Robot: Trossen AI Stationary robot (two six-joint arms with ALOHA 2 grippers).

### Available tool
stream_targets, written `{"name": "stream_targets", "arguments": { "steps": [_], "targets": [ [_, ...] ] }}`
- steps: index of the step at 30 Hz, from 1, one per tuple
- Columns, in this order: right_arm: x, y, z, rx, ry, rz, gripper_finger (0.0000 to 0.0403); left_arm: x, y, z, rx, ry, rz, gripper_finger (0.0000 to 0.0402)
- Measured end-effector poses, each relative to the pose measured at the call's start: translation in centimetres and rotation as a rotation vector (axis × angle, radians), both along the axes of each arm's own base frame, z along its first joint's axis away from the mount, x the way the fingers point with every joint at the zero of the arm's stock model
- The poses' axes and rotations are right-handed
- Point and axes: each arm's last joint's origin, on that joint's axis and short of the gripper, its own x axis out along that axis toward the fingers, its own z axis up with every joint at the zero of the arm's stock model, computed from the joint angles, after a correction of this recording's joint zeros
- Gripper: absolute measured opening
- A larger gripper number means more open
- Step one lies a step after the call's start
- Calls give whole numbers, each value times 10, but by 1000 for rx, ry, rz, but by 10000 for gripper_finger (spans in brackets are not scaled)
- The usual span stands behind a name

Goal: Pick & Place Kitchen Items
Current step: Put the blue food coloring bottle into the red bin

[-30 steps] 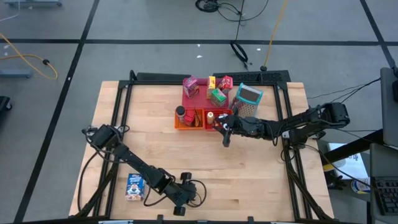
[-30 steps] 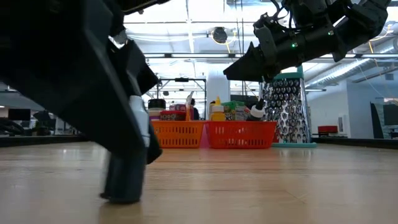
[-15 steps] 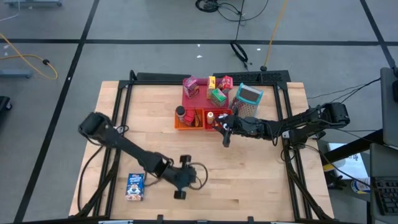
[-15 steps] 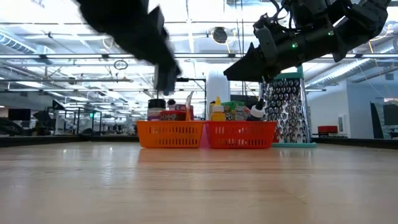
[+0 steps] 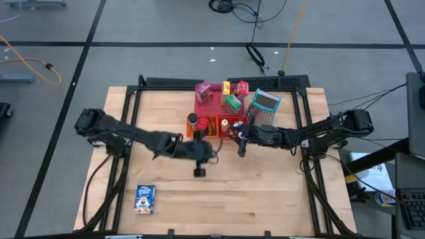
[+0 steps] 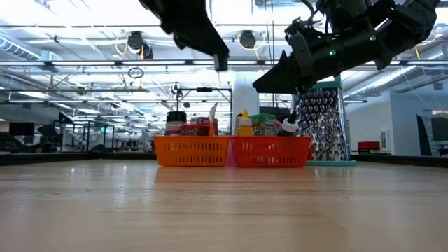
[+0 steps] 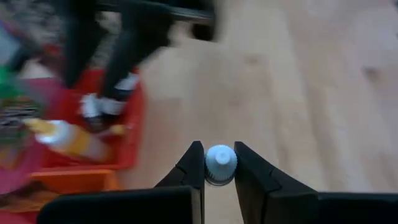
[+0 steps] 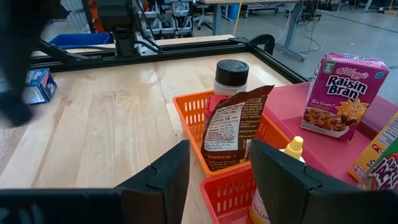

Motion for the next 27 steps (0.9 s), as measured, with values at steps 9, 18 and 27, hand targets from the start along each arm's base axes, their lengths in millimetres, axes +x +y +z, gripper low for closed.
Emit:
{"name": "stream_targets", "arguments": {
  "steps": [9,18,27],
  "targets": [
    [0,0,0,0,5,0,160,9,71,1,-51,-12,140,41],
    [0,0,-1,0,9,0,160,16,113,3,-127,-99,150,41],
    [0,0,-1,0,16,0,160,30,126,-13,-149,-130,129,41]
  ]
}}
